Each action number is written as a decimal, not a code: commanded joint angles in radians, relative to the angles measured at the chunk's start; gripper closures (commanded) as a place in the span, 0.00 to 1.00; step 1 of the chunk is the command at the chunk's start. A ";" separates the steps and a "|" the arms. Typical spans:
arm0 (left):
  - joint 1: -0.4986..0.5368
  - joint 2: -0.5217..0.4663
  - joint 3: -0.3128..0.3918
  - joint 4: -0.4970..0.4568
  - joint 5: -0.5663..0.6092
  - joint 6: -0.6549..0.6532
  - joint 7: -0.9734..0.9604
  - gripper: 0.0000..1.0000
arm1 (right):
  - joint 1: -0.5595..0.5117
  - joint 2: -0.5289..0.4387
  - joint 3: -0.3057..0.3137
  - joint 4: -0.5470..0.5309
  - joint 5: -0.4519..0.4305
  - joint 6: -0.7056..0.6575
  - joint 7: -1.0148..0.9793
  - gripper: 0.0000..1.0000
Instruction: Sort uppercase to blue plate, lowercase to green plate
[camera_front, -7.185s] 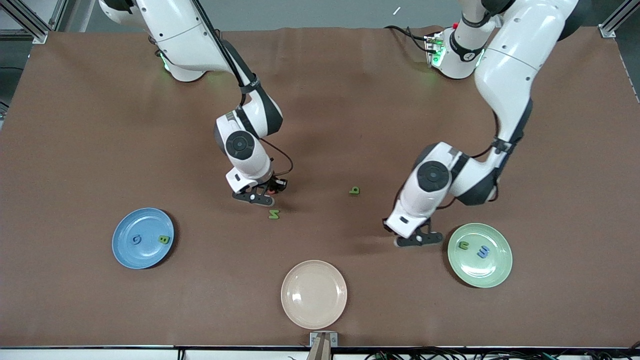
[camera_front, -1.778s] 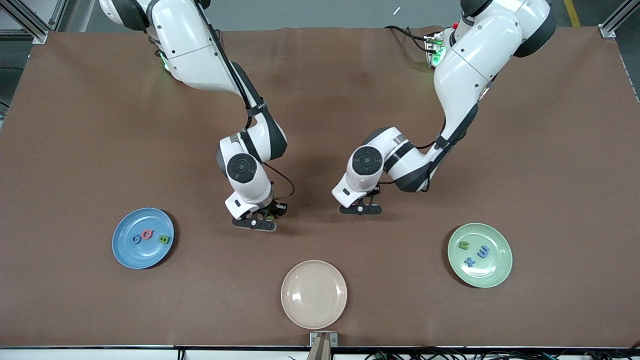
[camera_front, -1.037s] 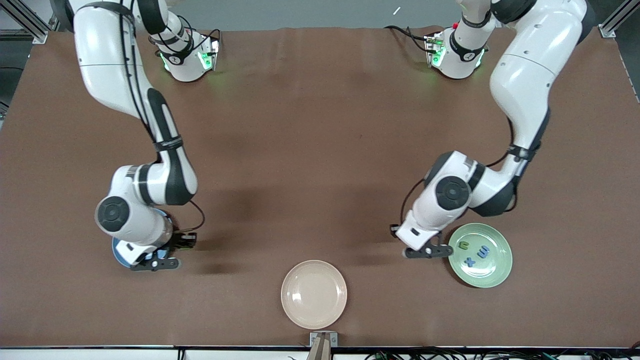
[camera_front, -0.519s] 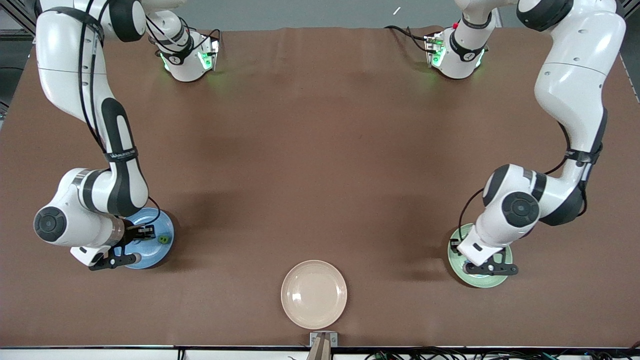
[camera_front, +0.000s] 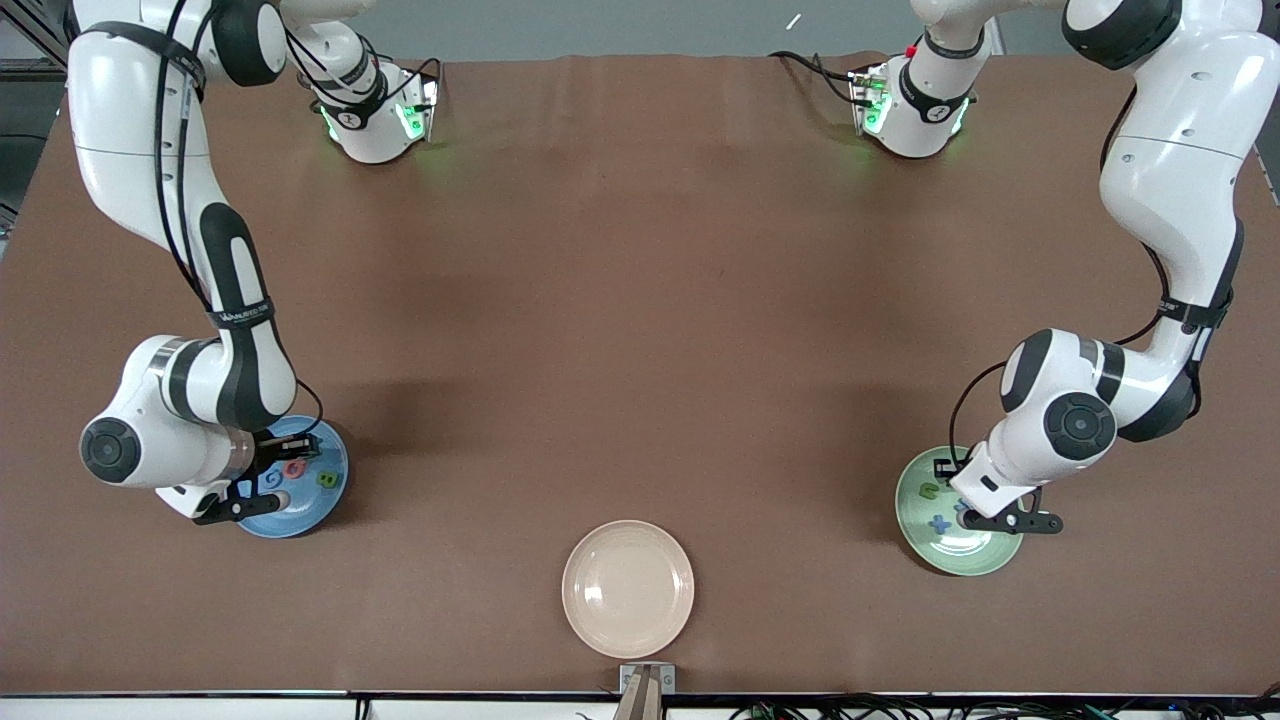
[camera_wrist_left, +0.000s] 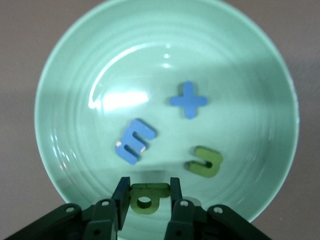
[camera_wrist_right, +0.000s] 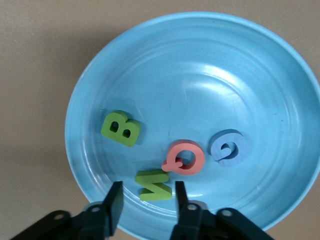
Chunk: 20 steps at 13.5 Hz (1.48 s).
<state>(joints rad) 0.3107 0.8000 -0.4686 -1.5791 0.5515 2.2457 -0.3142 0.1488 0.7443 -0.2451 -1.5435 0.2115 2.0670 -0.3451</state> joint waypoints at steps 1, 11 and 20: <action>0.028 -0.034 -0.015 -0.042 0.019 -0.006 0.004 0.85 | -0.011 -0.023 0.012 0.015 0.012 0.004 -0.012 0.20; 0.027 -0.151 -0.074 -0.007 0.001 -0.084 -0.013 0.00 | -0.020 -0.245 0.003 0.066 -0.003 -0.096 -0.063 0.00; 0.042 -0.487 -0.087 0.014 -0.102 -0.299 0.000 0.00 | -0.178 -0.581 0.154 -0.023 -0.105 -0.343 0.083 0.00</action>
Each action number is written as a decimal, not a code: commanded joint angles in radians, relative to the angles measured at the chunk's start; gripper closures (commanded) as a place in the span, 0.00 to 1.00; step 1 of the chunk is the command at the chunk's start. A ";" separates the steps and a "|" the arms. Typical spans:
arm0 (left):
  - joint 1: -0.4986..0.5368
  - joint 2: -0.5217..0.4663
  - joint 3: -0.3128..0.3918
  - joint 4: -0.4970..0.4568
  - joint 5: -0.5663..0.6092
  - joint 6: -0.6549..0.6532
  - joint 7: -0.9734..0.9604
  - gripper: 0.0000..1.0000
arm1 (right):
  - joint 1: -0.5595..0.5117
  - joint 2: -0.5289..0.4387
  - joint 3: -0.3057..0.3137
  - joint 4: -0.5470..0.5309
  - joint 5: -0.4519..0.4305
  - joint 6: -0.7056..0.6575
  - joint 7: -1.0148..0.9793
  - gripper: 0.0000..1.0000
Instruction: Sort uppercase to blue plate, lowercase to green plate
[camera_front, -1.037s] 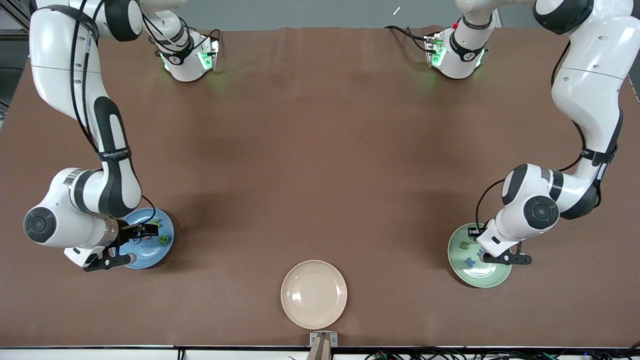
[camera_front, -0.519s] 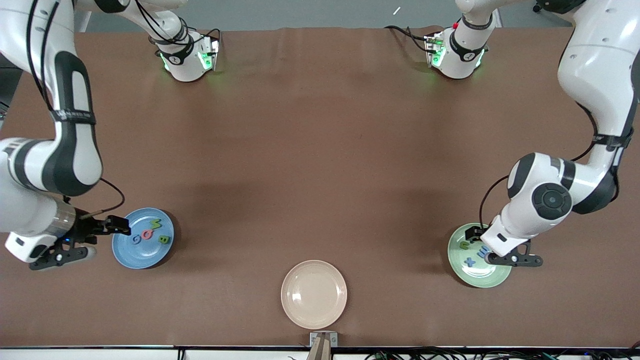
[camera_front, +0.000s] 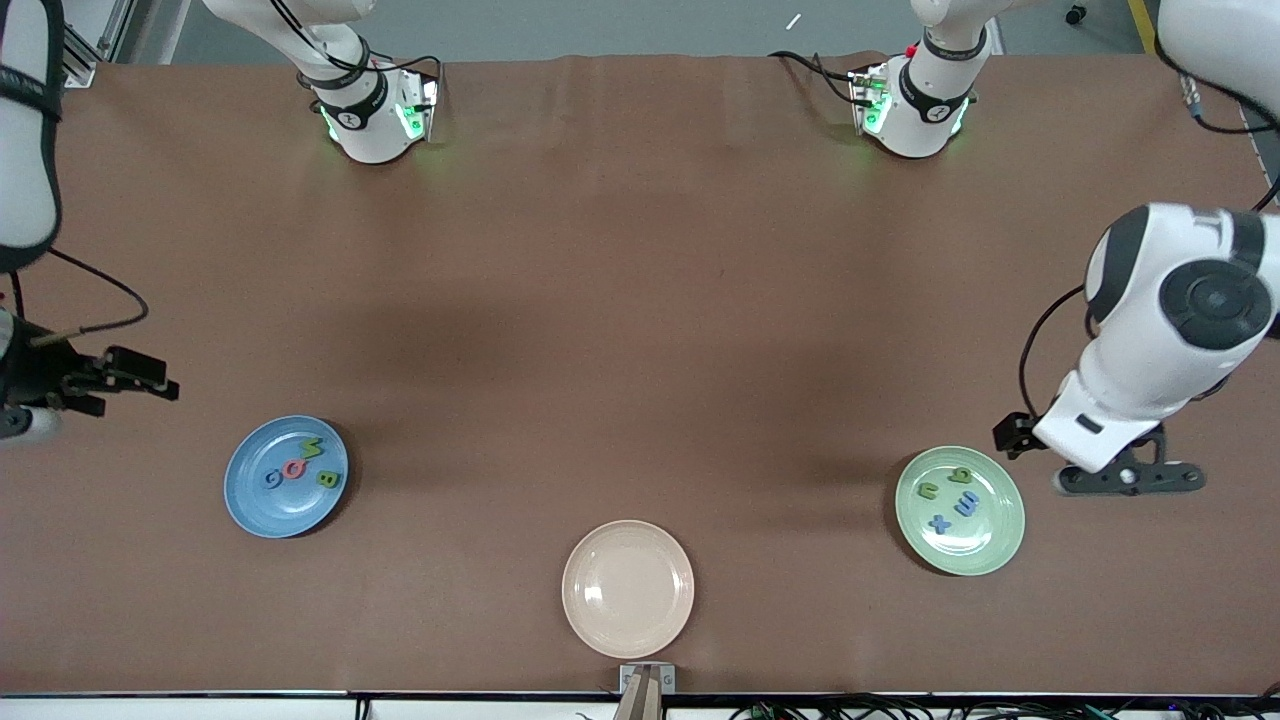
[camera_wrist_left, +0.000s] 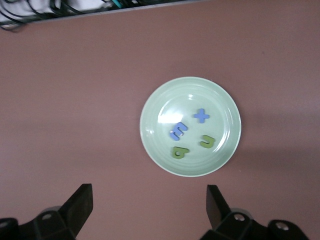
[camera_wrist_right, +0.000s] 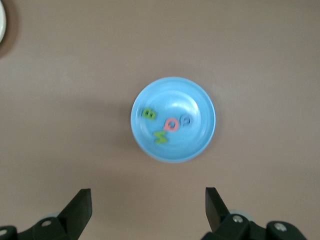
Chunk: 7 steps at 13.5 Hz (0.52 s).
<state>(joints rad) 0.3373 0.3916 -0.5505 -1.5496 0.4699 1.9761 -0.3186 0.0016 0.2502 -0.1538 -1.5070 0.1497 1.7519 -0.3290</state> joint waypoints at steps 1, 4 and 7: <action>0.012 -0.109 -0.006 -0.009 -0.036 -0.060 -0.008 0.00 | -0.037 -0.119 0.088 -0.068 -0.070 -0.049 0.108 0.00; 0.012 -0.192 -0.005 0.016 -0.128 -0.189 -0.007 0.00 | -0.034 -0.225 0.114 -0.139 -0.098 -0.063 0.209 0.00; 0.017 -0.269 0.003 0.017 -0.230 -0.293 -0.004 0.00 | -0.020 -0.305 0.115 -0.195 -0.098 -0.063 0.237 0.00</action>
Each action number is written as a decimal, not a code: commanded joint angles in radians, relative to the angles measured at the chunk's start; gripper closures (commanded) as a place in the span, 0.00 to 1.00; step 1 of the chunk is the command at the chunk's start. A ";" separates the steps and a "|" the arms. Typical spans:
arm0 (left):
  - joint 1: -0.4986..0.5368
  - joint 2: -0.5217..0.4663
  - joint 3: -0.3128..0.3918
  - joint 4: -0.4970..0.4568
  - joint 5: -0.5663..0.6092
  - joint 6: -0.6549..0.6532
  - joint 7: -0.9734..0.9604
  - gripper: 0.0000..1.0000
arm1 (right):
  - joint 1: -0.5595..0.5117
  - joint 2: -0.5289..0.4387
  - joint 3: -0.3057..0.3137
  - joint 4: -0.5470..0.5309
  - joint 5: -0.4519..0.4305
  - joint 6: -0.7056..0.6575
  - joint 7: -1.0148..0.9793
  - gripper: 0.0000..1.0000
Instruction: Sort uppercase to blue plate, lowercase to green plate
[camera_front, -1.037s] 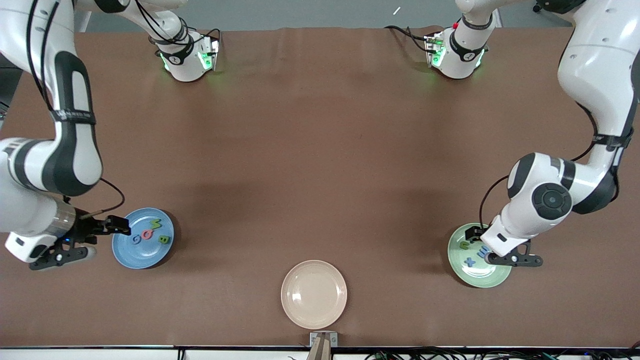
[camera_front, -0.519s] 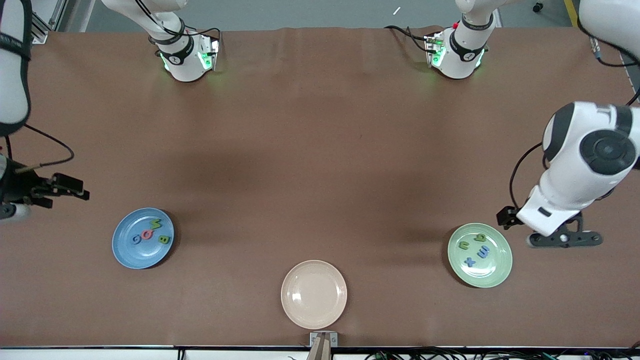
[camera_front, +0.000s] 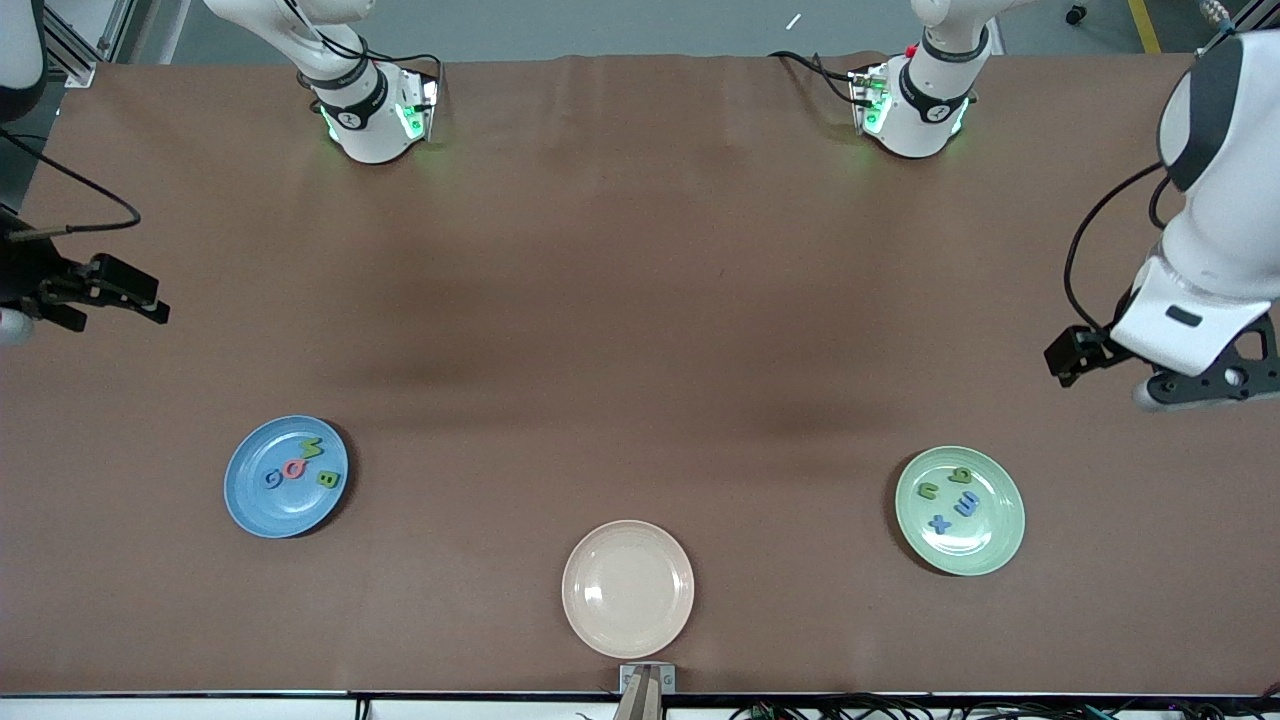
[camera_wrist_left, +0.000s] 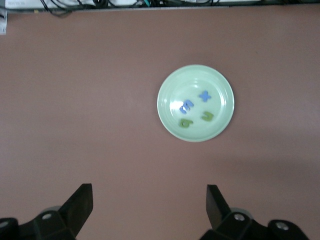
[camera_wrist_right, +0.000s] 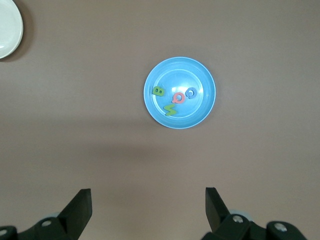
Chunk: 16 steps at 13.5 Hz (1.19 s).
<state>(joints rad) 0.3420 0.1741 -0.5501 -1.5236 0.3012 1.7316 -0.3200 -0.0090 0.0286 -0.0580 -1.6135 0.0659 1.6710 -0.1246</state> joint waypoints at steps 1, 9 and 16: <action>0.025 -0.070 0.005 -0.009 -0.083 -0.069 -0.001 0.00 | 0.000 -0.090 0.020 -0.094 -0.017 0.019 0.033 0.00; -0.065 -0.176 0.115 -0.023 -0.217 -0.173 0.075 0.00 | 0.026 -0.096 0.047 -0.049 -0.066 -0.024 0.083 0.00; -0.242 -0.286 0.325 -0.131 -0.251 -0.204 0.101 0.00 | 0.021 -0.111 0.046 -0.057 -0.064 -0.030 0.102 0.00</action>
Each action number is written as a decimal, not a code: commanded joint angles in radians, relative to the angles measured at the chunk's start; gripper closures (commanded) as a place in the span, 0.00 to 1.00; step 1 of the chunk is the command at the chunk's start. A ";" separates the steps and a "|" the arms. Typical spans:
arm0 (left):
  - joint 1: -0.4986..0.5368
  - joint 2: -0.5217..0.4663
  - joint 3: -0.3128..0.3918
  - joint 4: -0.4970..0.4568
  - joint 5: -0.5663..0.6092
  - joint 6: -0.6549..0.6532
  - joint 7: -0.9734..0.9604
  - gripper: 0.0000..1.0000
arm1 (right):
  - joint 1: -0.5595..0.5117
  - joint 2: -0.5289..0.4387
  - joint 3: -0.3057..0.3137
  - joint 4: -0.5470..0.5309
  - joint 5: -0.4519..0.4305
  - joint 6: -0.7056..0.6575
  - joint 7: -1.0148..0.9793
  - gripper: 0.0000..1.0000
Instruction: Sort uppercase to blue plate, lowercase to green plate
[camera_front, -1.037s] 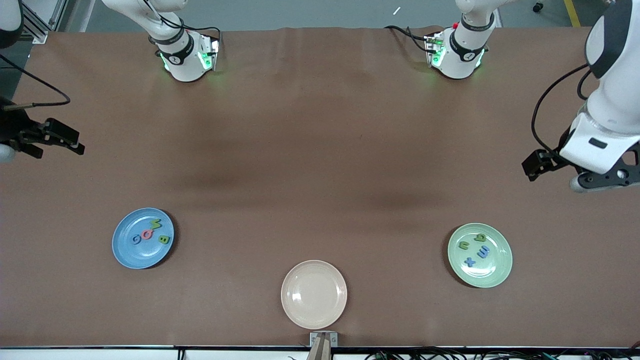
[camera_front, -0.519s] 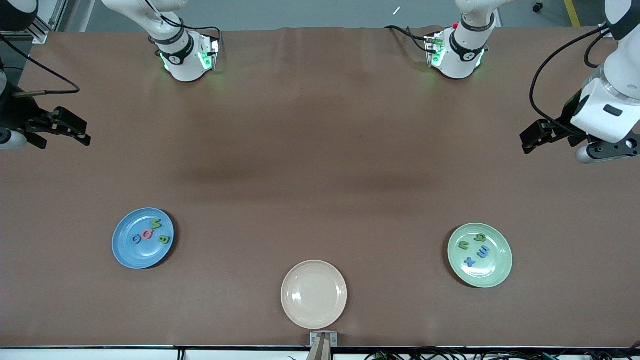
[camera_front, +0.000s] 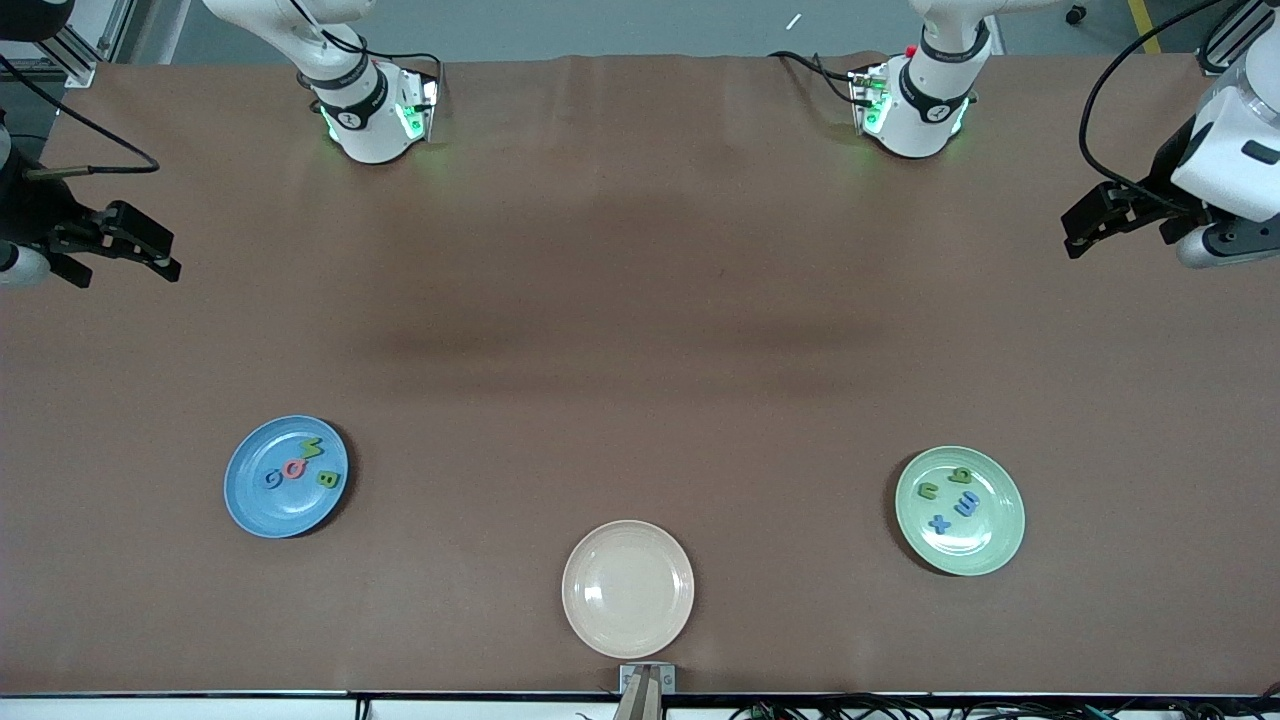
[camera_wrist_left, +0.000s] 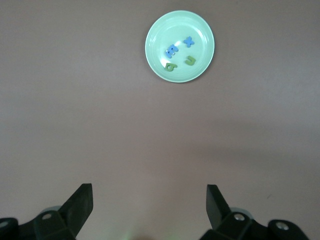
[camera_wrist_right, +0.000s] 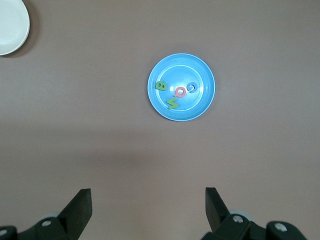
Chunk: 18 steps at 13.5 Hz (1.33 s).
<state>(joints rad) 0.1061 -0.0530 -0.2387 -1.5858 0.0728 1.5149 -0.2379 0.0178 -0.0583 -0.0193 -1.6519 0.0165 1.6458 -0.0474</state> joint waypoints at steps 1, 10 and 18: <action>-0.006 -0.068 0.016 -0.085 -0.037 0.016 0.019 0.00 | -0.006 -0.021 0.005 -0.014 -0.015 -0.004 0.024 0.00; -0.043 -0.114 0.079 -0.141 -0.097 0.045 0.062 0.00 | -0.001 -0.005 0.005 0.041 -0.017 -0.027 0.017 0.00; 0.010 -0.051 0.004 -0.048 -0.088 0.044 0.065 0.00 | -0.015 0.017 0.005 0.098 -0.032 -0.050 0.015 0.00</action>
<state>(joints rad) 0.0981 -0.1327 -0.2225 -1.6812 -0.0081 1.5640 -0.1931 0.0081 -0.0478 -0.0246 -1.5692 0.0126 1.6120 -0.0413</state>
